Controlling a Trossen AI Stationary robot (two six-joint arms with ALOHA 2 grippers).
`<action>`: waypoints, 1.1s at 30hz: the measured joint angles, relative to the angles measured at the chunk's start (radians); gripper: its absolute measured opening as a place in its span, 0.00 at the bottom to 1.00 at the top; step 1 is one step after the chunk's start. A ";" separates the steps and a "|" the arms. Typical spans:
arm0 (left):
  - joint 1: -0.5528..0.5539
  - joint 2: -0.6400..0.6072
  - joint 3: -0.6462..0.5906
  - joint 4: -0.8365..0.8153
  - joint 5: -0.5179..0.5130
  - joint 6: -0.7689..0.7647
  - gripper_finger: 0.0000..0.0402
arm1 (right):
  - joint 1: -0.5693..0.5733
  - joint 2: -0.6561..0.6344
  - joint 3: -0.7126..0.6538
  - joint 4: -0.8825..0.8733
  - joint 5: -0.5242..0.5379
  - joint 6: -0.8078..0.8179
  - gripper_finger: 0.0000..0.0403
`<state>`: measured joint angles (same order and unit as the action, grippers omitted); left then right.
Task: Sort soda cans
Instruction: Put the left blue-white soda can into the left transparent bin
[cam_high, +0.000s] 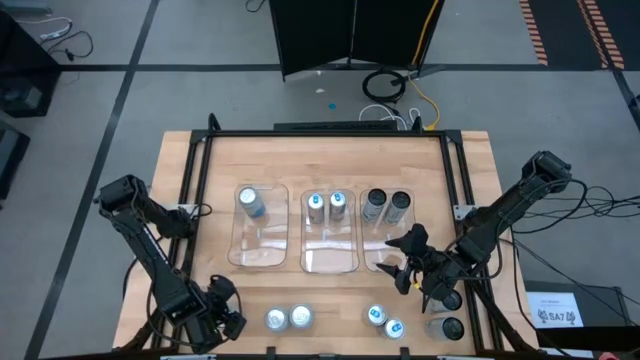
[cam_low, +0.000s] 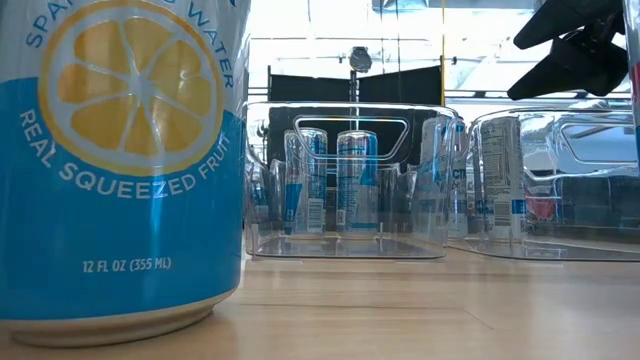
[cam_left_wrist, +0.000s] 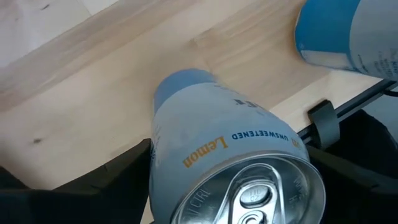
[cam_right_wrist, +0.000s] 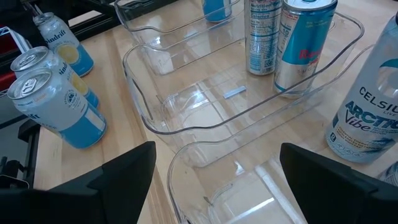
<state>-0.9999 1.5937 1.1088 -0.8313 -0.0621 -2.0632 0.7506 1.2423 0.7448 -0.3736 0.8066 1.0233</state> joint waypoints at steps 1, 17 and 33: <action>0.000 -0.002 0.000 0.000 0.002 -0.003 0.84 | 0.000 0.000 0.000 0.000 0.000 0.000 0.83; 0.003 -0.161 -0.003 -0.084 -0.074 0.056 0.83 | 0.000 0.000 0.000 0.003 0.000 -0.016 0.83; 0.143 -0.453 -0.002 -0.213 -0.275 0.268 0.83 | 0.000 0.000 0.000 0.002 0.001 -0.023 0.83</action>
<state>-0.8572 1.1406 1.1069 -1.0443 -0.3366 -1.7956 0.7507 1.2423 0.7448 -0.3714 0.8074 1.0008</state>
